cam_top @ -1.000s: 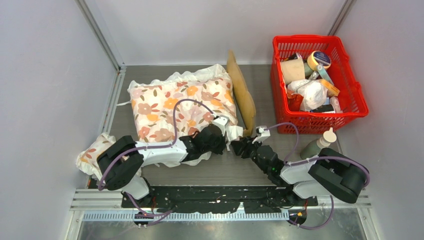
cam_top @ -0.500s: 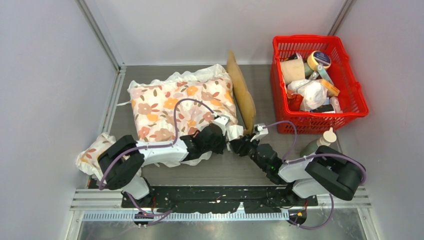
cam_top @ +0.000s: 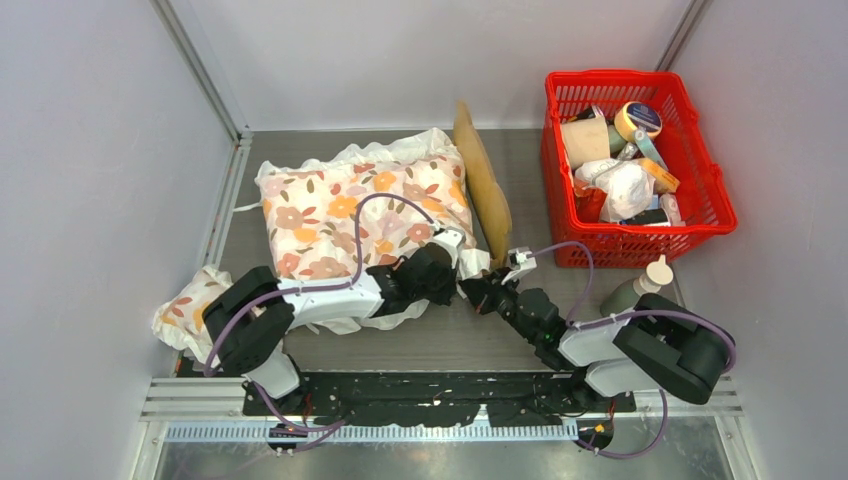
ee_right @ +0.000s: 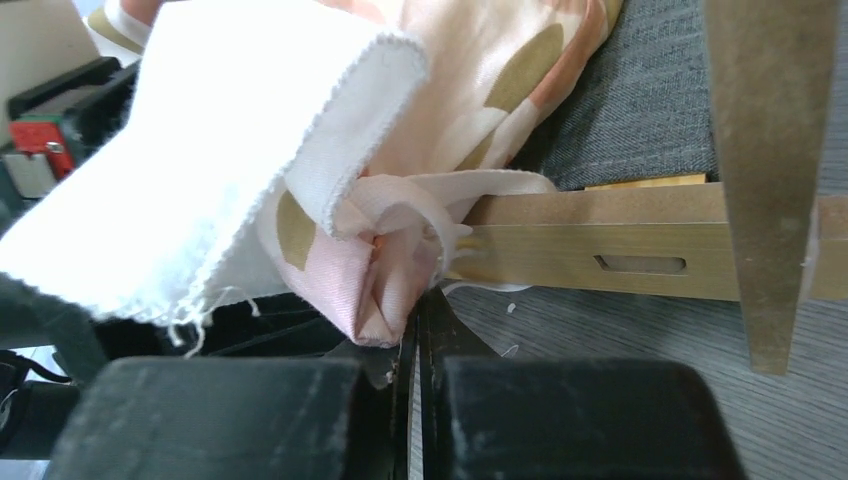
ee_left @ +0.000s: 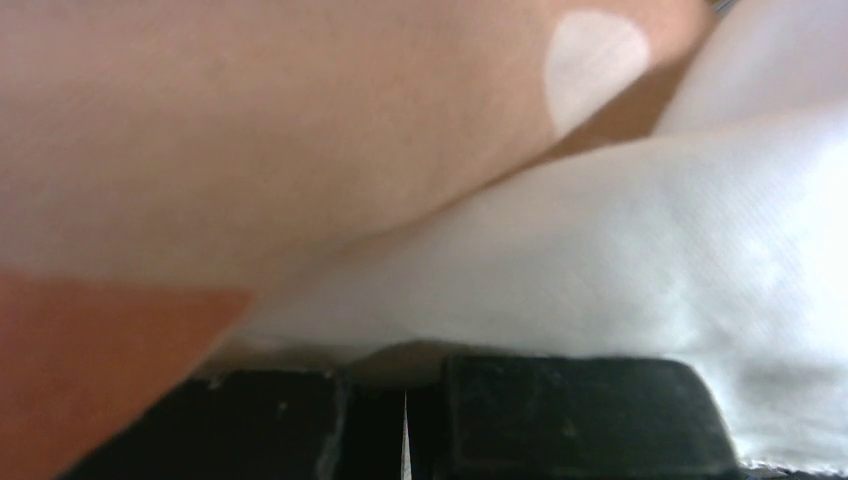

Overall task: Set up the pet bed
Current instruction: Tie the ropes to the bed frame.

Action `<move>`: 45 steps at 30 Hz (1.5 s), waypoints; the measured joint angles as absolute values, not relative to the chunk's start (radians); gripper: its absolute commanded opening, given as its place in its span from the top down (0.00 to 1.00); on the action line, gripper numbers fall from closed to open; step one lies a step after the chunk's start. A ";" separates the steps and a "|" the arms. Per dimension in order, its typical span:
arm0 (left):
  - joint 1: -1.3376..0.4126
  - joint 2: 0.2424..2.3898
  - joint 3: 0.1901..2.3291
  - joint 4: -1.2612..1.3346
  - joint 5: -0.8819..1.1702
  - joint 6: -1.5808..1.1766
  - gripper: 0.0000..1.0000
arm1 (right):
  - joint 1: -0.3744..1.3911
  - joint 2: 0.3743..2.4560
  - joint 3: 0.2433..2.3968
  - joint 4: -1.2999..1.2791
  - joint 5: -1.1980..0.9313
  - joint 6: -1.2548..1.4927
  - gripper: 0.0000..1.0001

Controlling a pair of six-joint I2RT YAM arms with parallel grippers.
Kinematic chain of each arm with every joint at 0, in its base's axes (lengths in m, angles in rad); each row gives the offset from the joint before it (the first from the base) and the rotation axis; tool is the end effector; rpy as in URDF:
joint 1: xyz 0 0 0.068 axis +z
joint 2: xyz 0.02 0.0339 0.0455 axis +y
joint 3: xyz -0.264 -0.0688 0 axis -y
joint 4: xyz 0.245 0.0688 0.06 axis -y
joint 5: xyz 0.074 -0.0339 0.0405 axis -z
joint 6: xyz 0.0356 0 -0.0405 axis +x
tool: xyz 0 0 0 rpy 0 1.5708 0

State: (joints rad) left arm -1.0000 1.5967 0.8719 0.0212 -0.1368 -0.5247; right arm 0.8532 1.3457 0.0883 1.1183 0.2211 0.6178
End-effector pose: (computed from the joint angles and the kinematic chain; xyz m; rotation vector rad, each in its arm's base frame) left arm 0.1842 -0.2779 0.1892 0.4807 2.3011 -0.6349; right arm 0.1383 0.1466 0.1412 -0.0384 1.7909 0.8938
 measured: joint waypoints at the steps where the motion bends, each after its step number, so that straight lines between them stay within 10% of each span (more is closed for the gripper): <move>1: -1.000 1.597 0.873 0.018 -0.137 -0.525 1.00 | 0.853 1.336 0.086 1.119 0.217 0.616 0.95; 12: -0.998 1.615 0.913 -0.036 -0.114 -0.512 1.00 | 0.853 1.307 0.074 1.122 0.157 0.543 0.92; 24: -0.985 1.621 0.928 -0.079 -0.071 -0.464 1.00 | 0.849 1.262 0.109 0.958 0.134 0.513 0.50; 45: -0.979 1.658 0.994 -0.158 -0.037 -0.465 1.00 | 0.836 0.754 0.086 0.418 0.456 0.824 0.61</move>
